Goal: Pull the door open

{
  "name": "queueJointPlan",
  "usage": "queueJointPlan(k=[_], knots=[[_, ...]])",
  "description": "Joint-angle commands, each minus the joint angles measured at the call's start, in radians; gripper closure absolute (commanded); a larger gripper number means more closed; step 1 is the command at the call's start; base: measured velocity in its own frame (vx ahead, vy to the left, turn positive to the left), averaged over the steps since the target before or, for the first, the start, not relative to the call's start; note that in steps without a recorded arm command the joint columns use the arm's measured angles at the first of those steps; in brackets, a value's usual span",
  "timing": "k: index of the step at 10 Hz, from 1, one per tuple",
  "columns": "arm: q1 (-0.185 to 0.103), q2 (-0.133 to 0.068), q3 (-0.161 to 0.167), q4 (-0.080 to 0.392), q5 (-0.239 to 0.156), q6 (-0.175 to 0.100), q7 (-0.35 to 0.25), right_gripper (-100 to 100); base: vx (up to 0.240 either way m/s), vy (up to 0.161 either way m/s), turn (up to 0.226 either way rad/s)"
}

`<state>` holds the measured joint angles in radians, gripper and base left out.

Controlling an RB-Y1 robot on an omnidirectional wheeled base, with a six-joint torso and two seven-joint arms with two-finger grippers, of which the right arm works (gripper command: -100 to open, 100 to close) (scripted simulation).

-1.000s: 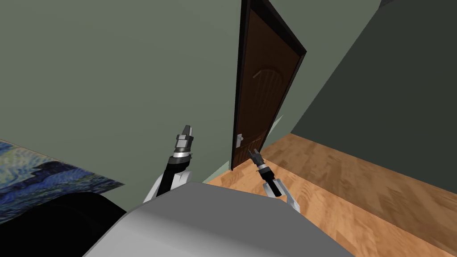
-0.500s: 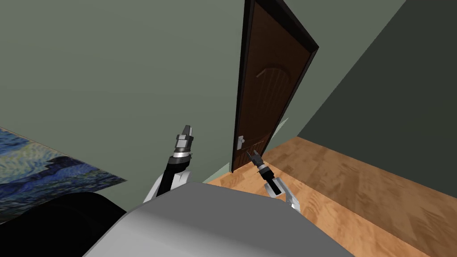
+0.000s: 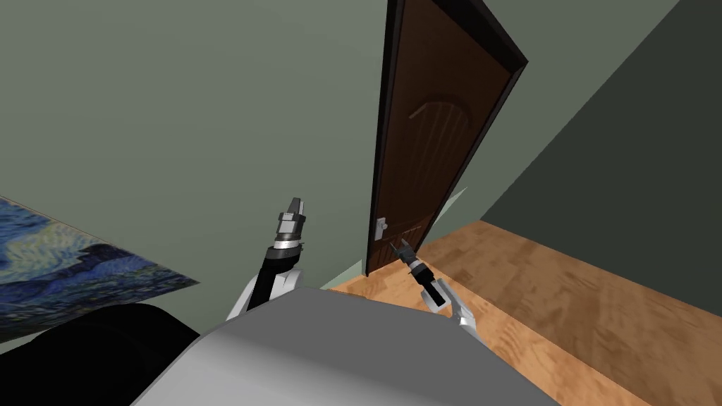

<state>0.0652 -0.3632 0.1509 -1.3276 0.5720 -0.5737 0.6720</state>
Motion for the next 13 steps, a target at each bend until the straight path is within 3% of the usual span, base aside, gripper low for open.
queueJointPlan(k=[1,2,3,7,9,11,12,13], knots=[[-0.015,-0.006,0.001,0.028,0.009,-0.006,0.015,-100,0.088,-0.064,0.037],[-0.010,-0.004,0.002,0.015,0.007,-0.001,0.009,-100,0.035,-0.026,0.008],[-0.017,-0.020,-0.030,0.053,-0.010,-0.022,0.011,-100,0.065,0.112,0.262],[-0.024,-0.038,-0.066,0.094,-0.029,-0.046,0.012,-100,0.100,0.117,0.104],[-0.033,-0.062,-0.115,0.148,-0.055,-0.078,0.013,-100,0.124,0.124,0.210],[-0.038,-0.074,-0.140,0.176,-0.068,-0.095,0.014,-100,0.169,0.102,0.117],[-0.040,-0.069,-0.132,0.176,-0.064,-0.096,0.016,-100,0.055,0.028,0.034],[-0.040,-0.069,-0.132,0.176,-0.064,-0.096,0.016,100,-0.020,-0.012,-0.029]])
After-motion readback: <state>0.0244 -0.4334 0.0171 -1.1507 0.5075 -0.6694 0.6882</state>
